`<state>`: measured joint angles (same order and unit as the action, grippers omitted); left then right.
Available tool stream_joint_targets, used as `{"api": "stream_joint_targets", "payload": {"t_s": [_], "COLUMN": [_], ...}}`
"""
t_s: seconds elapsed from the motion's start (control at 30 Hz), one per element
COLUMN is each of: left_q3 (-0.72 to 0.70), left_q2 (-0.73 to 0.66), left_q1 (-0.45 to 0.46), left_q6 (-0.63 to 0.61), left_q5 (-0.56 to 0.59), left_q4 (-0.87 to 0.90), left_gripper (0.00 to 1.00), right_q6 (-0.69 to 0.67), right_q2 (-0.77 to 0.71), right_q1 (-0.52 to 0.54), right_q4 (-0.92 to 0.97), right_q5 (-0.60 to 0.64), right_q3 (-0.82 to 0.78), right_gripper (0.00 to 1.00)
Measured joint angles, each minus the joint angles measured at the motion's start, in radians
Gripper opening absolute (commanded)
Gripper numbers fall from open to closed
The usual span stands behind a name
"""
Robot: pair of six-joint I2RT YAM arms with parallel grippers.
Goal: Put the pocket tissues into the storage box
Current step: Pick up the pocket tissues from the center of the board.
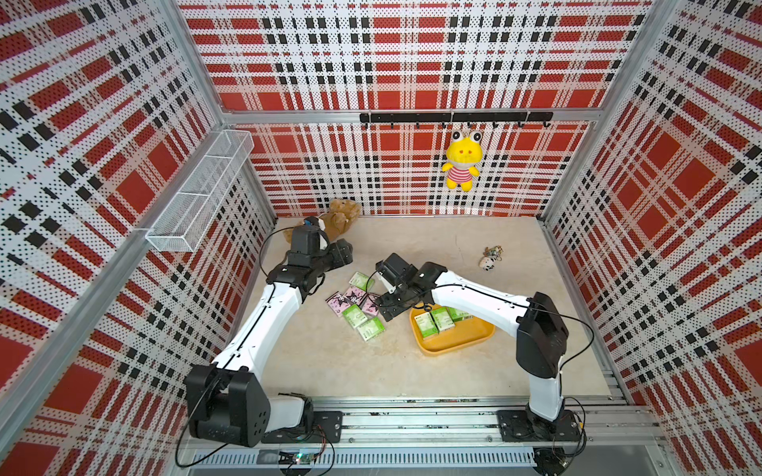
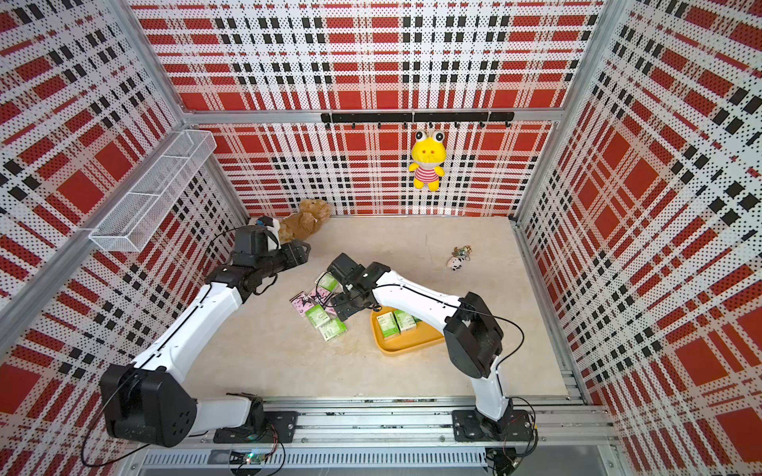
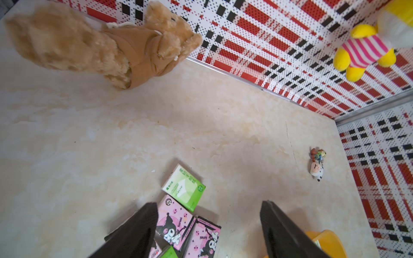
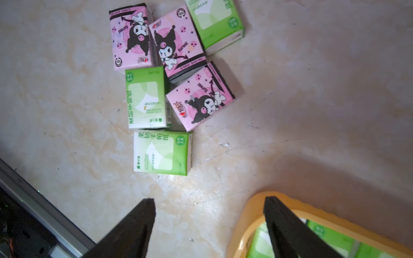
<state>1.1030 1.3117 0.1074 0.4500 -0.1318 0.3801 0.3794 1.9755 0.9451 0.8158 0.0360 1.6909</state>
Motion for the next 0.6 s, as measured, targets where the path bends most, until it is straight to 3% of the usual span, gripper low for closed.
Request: {"api": "stream_joint_targets", "payload": {"t_s": [0.23,0.6], "left_q3": [-0.077,-0.106], "left_q2": [-0.059,-0.068], "left_q1": [-0.18,-0.196], "left_q6": [0.072,0.086], "left_q5": [-0.089,-0.158], "left_q4": [-0.044,-0.066], "left_gripper": [0.8,0.8], "right_q6": [0.012,0.021], "right_q2": [0.089,0.222], "right_q1": [0.058,0.087], "right_q4": [-0.026,0.005], "right_q5": [-0.025,-0.043], "right_q3": [0.05,0.151], "right_gripper": [0.95,1.0]}}
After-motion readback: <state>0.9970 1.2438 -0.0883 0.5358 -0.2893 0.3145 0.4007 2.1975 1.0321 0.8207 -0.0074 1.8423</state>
